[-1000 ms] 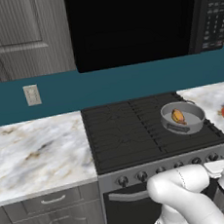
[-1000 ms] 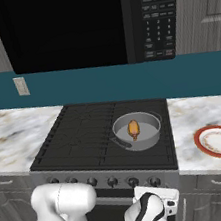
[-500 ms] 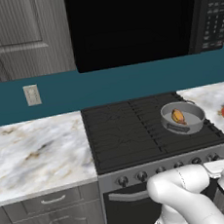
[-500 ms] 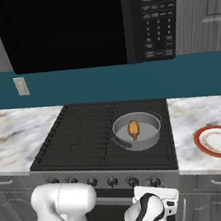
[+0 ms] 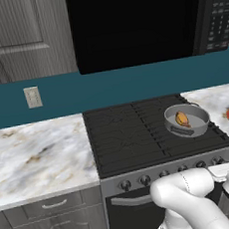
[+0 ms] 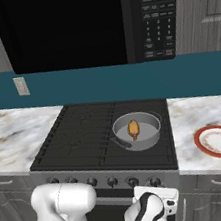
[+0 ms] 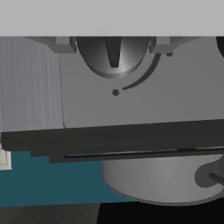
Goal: Retrieve the frozen meat and place it in the pot on a burner. Then turn the burner on.
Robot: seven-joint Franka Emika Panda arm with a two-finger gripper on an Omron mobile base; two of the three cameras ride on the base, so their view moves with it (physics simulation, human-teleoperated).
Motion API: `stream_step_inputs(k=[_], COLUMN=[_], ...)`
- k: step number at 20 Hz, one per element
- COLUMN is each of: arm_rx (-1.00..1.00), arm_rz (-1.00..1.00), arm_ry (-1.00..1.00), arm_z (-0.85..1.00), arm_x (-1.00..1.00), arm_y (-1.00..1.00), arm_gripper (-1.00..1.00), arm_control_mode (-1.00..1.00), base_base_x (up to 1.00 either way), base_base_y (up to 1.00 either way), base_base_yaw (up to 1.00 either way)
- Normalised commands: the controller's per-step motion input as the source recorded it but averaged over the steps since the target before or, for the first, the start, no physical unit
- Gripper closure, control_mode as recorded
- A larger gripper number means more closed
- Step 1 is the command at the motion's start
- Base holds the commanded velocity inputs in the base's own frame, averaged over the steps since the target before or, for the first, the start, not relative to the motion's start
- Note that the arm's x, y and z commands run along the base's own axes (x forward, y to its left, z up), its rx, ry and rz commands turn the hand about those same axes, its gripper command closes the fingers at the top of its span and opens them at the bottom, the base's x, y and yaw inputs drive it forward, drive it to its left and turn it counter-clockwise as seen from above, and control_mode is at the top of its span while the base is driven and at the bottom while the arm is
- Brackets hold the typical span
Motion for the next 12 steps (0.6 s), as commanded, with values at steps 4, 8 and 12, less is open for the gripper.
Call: stream_step_inputs(k=[4,8,12], arm_rx=[-0.06,-0.21,-0.30], arm_rz=[0.12,0.16,0.22], arm_ry=[0.00,-0.04,-0.07], arm_z=[0.00,0.00,0.00], arm_x=[0.00,0.00,0.00], arm_y=[0.11,0.16,0.21], arm_gripper=[1.00,1.00,1.00], arm_control_mode=[-1.00,-1.00,-1.00], base_base_x=[0.00,0.00,0.00], base_base_y=[0.00,0.00,0.00], base_base_yaw=[0.00,0.00,0.00])
